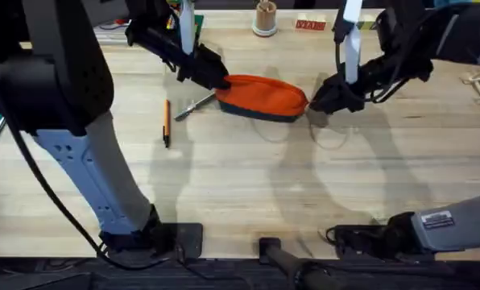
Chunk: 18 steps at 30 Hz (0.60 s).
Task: Unzip the bag, pick up the pens from the table one at a time and place them inside, then zip the bag closed.
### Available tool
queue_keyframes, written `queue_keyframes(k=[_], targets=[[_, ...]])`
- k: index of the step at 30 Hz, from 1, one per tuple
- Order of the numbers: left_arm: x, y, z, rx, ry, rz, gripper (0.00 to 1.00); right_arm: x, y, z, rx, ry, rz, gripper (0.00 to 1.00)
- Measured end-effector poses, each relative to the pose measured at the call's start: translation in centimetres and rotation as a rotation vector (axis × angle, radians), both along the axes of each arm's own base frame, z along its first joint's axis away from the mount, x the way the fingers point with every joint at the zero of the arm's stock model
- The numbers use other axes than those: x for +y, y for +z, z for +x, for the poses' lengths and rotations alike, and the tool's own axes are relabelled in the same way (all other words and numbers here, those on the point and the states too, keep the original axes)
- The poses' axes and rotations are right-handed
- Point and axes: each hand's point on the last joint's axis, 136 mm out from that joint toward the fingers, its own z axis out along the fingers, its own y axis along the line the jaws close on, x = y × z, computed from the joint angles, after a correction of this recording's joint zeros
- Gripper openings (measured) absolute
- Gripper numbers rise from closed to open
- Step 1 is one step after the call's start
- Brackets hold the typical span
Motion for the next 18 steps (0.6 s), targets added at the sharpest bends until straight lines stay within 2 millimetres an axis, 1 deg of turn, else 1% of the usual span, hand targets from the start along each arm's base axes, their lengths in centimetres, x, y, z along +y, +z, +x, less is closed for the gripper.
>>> queue_keyframes(k=[6, 18], targets=[[0.0, 0.0, 0.0, 0.0, 0.0, 0.0, 0.042, 0.4, 1.0, 0.7, -0.011, -0.012, 0.022, 0.03], [0.0, 0.0, 0.0, -0.001, 0.0, 0.0, 0.042, 1.7, 2.8, 1.9, -0.058, 0.017, 0.025, 0.031]])
